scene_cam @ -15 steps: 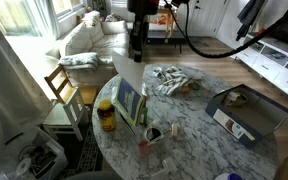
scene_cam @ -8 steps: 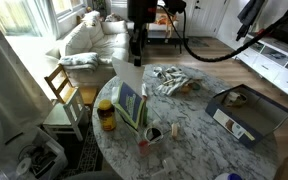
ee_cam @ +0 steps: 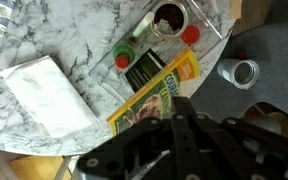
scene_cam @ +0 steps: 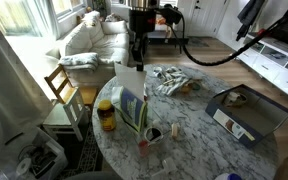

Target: Pick up the yellow book and place it in the clear storage container

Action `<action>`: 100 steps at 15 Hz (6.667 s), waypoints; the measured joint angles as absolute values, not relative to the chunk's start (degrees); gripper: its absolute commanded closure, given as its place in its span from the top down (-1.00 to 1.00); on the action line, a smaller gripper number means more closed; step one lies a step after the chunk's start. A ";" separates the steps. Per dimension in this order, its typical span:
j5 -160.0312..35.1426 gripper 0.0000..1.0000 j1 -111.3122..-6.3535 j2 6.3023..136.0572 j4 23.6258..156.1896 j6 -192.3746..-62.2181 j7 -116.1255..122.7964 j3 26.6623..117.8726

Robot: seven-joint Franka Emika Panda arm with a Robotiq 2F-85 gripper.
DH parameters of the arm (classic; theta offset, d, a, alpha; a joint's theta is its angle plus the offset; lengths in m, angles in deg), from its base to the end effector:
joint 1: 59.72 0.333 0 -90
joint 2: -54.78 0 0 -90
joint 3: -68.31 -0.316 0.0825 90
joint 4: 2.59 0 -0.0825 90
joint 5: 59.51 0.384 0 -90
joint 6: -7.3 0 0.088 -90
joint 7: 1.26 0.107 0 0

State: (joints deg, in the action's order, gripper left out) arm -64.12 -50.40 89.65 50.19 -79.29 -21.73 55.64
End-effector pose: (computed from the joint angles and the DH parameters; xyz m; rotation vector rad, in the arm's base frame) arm 0.6822 0.2077 0.5404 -2.9093 -1.0591 0.0108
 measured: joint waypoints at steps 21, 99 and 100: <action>-79.42 0.25 -44.98 92.19 50.58 -79.17 -21.65 56.71; -30.62 -1.00 -57.73 82.99 102.54 -128.97 -8.23 57.20; -30.62 -0.98 -57.82 83.01 102.54 -128.97 -8.19 57.20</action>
State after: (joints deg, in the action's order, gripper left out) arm -30.62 -57.82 83.01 102.54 -128.97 -8.19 57.20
